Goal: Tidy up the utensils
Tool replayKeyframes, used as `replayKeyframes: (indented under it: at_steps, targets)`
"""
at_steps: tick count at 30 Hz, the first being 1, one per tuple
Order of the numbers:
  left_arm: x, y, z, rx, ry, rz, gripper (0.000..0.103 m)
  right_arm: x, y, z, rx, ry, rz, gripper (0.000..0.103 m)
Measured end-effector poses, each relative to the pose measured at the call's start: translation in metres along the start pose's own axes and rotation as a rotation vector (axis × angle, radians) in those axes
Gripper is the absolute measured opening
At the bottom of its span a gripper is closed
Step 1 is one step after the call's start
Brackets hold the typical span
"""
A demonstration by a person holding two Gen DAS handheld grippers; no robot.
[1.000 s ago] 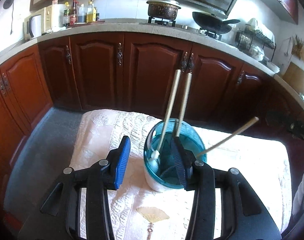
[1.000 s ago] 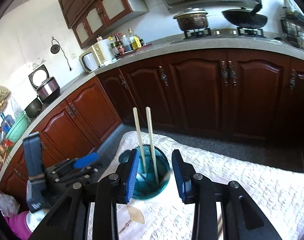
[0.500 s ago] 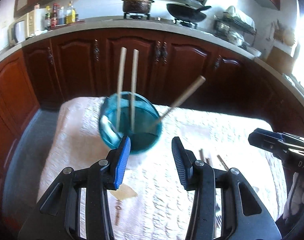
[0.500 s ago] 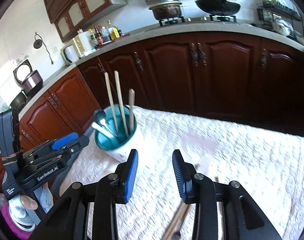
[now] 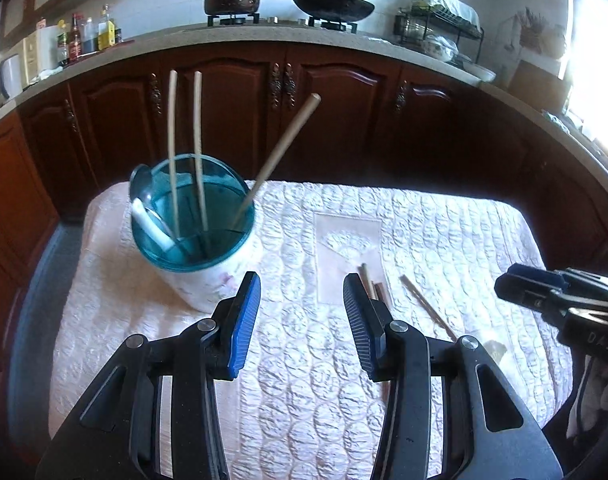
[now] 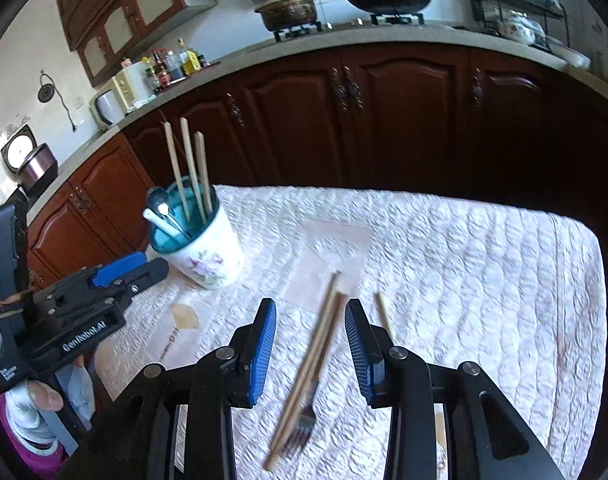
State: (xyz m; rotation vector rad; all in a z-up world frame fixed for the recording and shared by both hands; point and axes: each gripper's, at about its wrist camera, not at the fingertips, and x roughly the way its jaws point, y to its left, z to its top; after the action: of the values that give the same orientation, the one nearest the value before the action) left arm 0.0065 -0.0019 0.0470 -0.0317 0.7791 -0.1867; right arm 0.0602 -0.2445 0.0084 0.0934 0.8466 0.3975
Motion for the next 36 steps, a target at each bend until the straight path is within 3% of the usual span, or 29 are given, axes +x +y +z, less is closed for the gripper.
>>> replayKeyframes:
  at_steps: [10,16,20,24,26,29,36]
  targets:
    - [0.03,-0.005,-0.016,-0.015,0.106,-0.045,0.042,0.031,-0.029,-0.032,0.067,0.111,-0.006,0.034]
    - [0.041,-0.001,-0.024,-0.03,0.141,-0.037,0.042,0.077,-0.034,-0.043,0.093,0.202,0.04,0.023]
    - [0.045,0.005,-0.027,-0.039,0.15,-0.031,0.042,0.11,-0.03,-0.042,0.112,0.251,0.069,0.022]
    - [0.049,0.01,-0.03,-0.046,0.164,-0.029,0.042,0.137,-0.027,-0.041,0.112,0.298,0.043,0.022]
    - [0.051,0.01,-0.032,-0.045,0.172,-0.032,0.042,0.146,-0.03,-0.043,0.128,0.317,0.041,0.017]
    - [0.057,0.008,-0.033,-0.046,0.185,-0.043,0.042,0.145,-0.037,-0.046,0.15,0.305,0.048,0.009]
    - [0.087,-0.008,-0.027,-0.027,0.238,-0.086,0.042,0.12,-0.065,-0.061,0.136,0.308,-0.023,0.009]
